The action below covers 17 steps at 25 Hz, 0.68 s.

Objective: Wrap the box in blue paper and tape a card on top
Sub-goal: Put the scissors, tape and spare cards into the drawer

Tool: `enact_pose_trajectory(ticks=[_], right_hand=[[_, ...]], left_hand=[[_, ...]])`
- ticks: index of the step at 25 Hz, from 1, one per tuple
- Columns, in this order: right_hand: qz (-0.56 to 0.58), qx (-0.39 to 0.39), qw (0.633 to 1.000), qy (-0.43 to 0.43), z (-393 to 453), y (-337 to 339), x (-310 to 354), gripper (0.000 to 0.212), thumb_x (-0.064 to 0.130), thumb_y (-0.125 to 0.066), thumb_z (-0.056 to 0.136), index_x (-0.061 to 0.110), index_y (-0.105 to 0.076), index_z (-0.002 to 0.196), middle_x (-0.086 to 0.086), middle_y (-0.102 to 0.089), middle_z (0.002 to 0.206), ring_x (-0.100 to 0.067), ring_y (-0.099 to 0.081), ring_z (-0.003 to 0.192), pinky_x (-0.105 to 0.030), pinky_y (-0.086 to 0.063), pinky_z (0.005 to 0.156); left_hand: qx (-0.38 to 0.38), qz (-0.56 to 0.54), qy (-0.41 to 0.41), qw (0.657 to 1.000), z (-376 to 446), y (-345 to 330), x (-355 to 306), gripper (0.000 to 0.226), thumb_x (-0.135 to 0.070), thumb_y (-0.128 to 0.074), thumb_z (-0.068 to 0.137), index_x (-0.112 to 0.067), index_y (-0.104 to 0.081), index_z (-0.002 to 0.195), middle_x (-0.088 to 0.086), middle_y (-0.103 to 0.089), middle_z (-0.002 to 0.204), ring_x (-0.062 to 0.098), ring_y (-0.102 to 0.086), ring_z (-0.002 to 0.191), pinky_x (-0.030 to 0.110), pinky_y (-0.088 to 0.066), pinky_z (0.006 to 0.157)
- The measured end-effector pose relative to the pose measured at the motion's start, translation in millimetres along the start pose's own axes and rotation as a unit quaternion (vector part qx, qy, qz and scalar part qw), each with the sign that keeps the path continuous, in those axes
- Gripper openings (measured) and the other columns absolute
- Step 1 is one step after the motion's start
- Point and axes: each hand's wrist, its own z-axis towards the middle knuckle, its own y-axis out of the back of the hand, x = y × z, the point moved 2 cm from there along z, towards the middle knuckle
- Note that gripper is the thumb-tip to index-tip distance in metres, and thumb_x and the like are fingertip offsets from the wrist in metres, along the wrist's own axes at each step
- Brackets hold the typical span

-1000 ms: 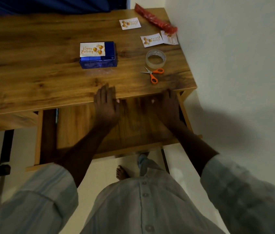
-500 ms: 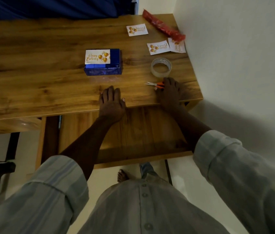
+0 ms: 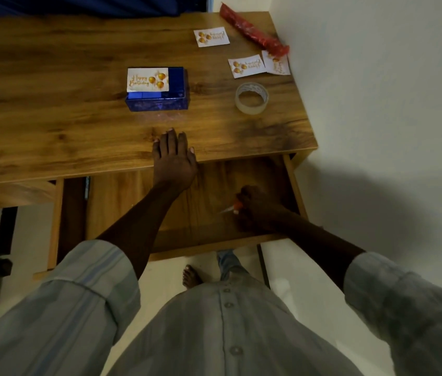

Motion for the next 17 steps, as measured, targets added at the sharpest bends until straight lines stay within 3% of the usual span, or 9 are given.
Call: enact_pose_trajectory(ticks=[2,4,5,7,9,11,14,17], right_hand=[[0.001,0.14,0.988,-0.064,-4,-8,-8,0.056,0.049,-0.05,0.094,0.011,-0.041,0.135,-0.016,-0.038,0.139,-0.033,-0.046,0.12,-0.044,-0.046,0.095],[0.002,0.143,0.986,-0.088,-4,0,-9,0.06,0.059,-0.048,0.091,0.016,-0.043,0.133,-0.011,-0.041,0.137,-0.029,-0.05,0.115,-0.039,-0.047,0.088],[0.011,0.11,0.99,-0.086,-2,11,-6,0.057,0.058,-0.047,0.092,0.017,-0.047,0.13,-0.008,-0.046,0.132,-0.027,-0.053,0.11,-0.035,-0.046,0.083],[0.045,-0.029,0.996,-0.068,10,51,-1,0.039,0.043,-0.048,0.097,0.015,-0.054,0.123,-0.009,-0.057,0.12,-0.026,-0.06,0.101,-0.03,-0.044,0.075],[0.077,-0.207,0.968,-0.119,35,99,-10,0.031,0.029,-0.049,0.098,0.012,-0.054,0.123,-0.012,-0.062,0.114,-0.028,-0.061,0.099,-0.034,-0.045,0.078],[0.141,-0.277,0.927,-0.209,69,138,-35,0.042,0.024,-0.05,0.096,0.017,-0.043,0.136,-0.014,-0.058,0.123,-0.026,-0.058,0.105,-0.04,-0.049,0.086],[0.209,-0.184,0.91,-0.307,111,155,-69,0.065,0.021,-0.062,0.089,0.024,-0.03,0.146,-0.017,-0.041,0.138,-0.029,-0.05,0.114,-0.039,-0.049,0.086],[0.107,-0.117,0.924,-0.348,126,153,-86,0.045,0.024,-0.063,0.088,0.012,-0.053,0.13,-0.02,-0.048,0.132,-0.032,-0.05,0.115,-0.04,-0.048,0.091]], left_hand=[[0.008,-0.002,-0.001,1.0,-2,-1,-2,0.056,-0.036,-0.025,0.101,-0.004,-0.032,0.146,0.023,-0.03,0.153,0.039,-0.024,0.142,0.053,-0.014,0.116],[0.014,-0.005,-0.002,1.0,-1,1,-2,0.056,-0.037,-0.026,0.101,-0.005,-0.032,0.147,0.023,-0.029,0.153,0.04,-0.024,0.142,0.053,-0.014,0.116],[0.015,-0.005,-0.005,1.0,1,4,0,0.056,-0.038,-0.028,0.1,-0.006,-0.033,0.146,0.022,-0.031,0.151,0.04,-0.026,0.14,0.054,-0.017,0.114],[0.019,-0.002,-0.021,1.0,7,12,7,0.056,-0.044,-0.035,0.098,-0.01,-0.038,0.142,0.019,-0.038,0.146,0.04,-0.032,0.134,0.054,-0.022,0.109],[0.036,-0.01,-0.031,0.999,14,18,16,0.058,-0.05,-0.042,0.095,-0.015,-0.04,0.141,0.016,-0.039,0.143,0.04,-0.031,0.132,0.054,-0.023,0.107],[0.051,-0.011,-0.027,0.998,16,20,18,0.06,-0.052,-0.043,0.095,-0.017,-0.037,0.142,0.015,-0.035,0.144,0.042,-0.026,0.134,0.055,-0.02,0.109],[0.065,-0.014,-0.023,0.998,15,20,15,0.061,-0.052,-0.042,0.095,-0.019,-0.032,0.145,0.014,-0.028,0.15,0.043,-0.018,0.139,0.056,-0.015,0.112],[0.08,-0.036,-0.016,0.996,19,25,18,0.063,-0.053,-0.045,0.094,-0.021,-0.031,0.147,0.012,-0.023,0.153,0.039,-0.015,0.141,0.054,-0.013,0.113]])
